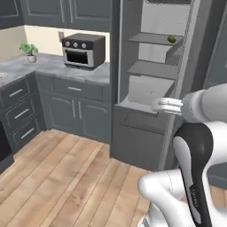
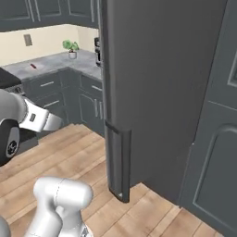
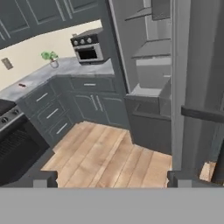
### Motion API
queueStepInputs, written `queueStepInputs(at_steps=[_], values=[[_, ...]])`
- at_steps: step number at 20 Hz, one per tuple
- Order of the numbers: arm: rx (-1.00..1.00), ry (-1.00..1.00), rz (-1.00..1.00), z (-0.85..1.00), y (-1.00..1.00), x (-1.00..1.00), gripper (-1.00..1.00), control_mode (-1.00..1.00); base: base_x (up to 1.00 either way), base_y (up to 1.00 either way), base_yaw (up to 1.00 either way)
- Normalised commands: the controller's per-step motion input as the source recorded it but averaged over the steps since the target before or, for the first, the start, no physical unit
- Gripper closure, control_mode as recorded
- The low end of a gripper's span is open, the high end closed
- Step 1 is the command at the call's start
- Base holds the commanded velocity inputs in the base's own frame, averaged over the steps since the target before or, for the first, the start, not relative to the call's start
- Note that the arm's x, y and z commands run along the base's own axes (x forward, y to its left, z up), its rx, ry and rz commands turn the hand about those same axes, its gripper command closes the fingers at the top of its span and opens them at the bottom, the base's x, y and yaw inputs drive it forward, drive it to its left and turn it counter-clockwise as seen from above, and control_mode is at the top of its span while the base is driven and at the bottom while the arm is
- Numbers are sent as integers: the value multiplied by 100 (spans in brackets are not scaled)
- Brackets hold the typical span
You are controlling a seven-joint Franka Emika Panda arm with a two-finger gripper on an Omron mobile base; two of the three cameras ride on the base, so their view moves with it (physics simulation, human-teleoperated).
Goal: Place the cold items (cucumber and broccoli) from the fridge in one tupperware on the dining counter. Place the warm items (kebab skewer and hot dog) in the stove area in another tupperware.
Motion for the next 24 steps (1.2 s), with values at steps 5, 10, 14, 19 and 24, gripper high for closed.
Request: queueStepInputs(at_steps=[5,10,14,19,24], values=[[0,0,0,0,0,0,-100,100,49,74,-39],[0,0,0,0,0,0,-100,100,55,59,-28],[0,0,0,0,0,0,-100,100,48,44,-64],[0,0,0,0,0,0,-100,100,53,40,-74],[0,0,0,0,0,0,-100,100,64,73,-75]])
